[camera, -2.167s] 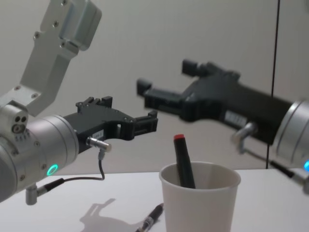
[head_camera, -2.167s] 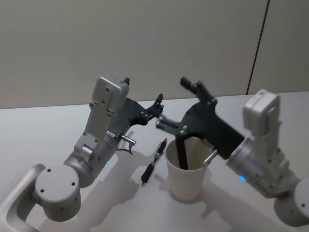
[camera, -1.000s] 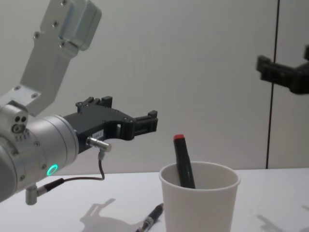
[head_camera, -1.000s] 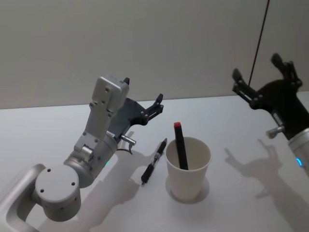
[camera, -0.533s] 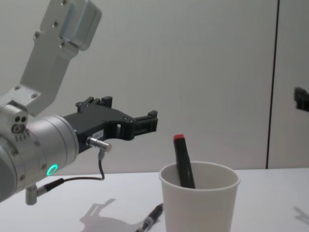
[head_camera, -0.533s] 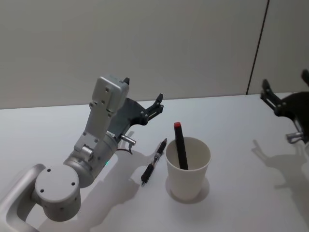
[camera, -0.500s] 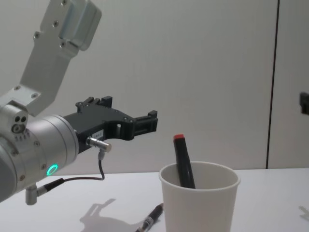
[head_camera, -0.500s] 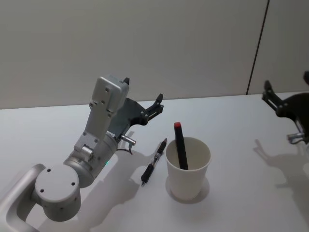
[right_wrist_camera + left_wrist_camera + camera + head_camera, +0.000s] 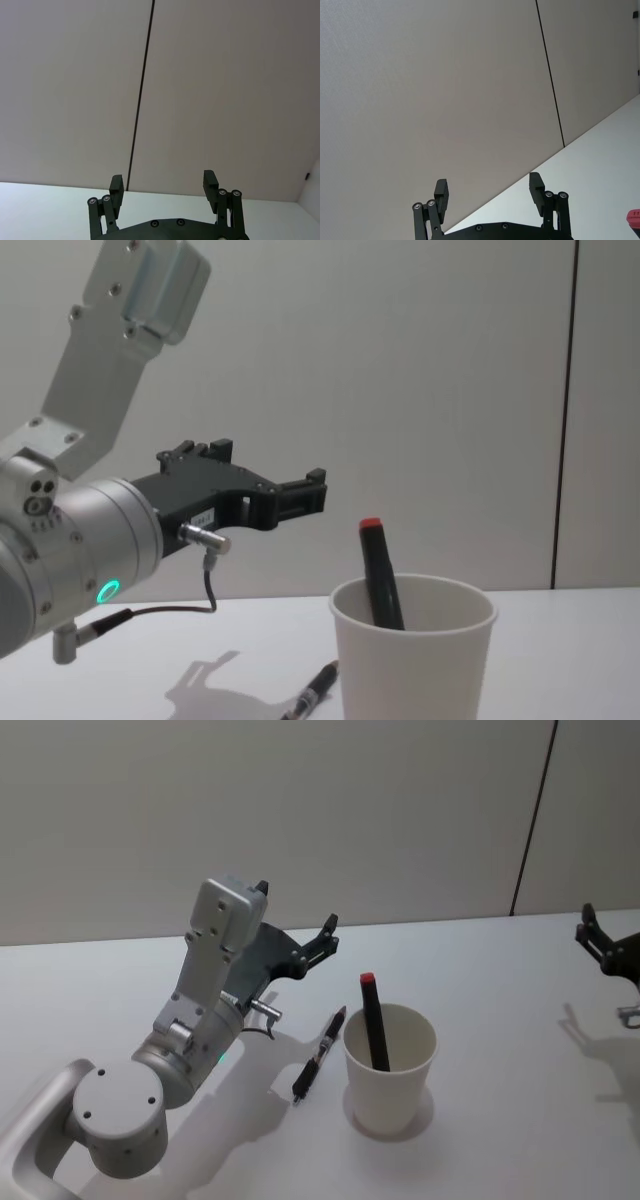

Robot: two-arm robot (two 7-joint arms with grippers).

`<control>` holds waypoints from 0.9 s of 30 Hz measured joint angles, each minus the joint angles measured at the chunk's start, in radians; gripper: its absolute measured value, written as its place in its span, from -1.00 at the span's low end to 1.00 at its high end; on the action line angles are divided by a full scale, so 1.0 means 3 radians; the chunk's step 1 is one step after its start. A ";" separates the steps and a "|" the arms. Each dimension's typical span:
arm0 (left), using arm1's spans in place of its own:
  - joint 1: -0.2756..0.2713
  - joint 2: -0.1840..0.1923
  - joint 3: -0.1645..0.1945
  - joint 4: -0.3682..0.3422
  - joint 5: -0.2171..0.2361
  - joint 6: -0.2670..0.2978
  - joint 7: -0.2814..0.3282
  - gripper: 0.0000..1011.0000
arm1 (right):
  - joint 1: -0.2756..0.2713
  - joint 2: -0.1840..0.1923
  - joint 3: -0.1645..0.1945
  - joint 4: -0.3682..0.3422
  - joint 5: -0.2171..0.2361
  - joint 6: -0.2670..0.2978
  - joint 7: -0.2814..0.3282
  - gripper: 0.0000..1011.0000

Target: Place the pen into the pen holder.

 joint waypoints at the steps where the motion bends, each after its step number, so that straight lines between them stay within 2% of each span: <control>1: 0.0000 0.0000 0.0000 0.0000 0.0000 0.0000 0.0000 0.99 | 0.0000 0.0000 0.0002 0.0003 -0.0001 0.0004 -0.0007 0.98; 11: 0.0000 -0.0001 -0.0003 0.0000 -0.0003 0.0004 -0.0005 0.99 | -0.0003 0.0003 0.0018 0.0029 -0.0012 0.0050 -0.0064 0.98; 16: -0.0007 0.0001 -0.0014 0.0000 -0.0039 0.0067 -0.0057 0.99 | -0.0005 0.0004 0.0023 0.0037 -0.0014 0.0061 -0.0079 0.98; 27: -0.0014 0.0022 -0.0050 -0.0032 -0.0212 0.0431 -0.0215 0.99 | -0.0007 0.0004 0.0028 0.0044 -0.0019 0.0075 -0.0095 0.98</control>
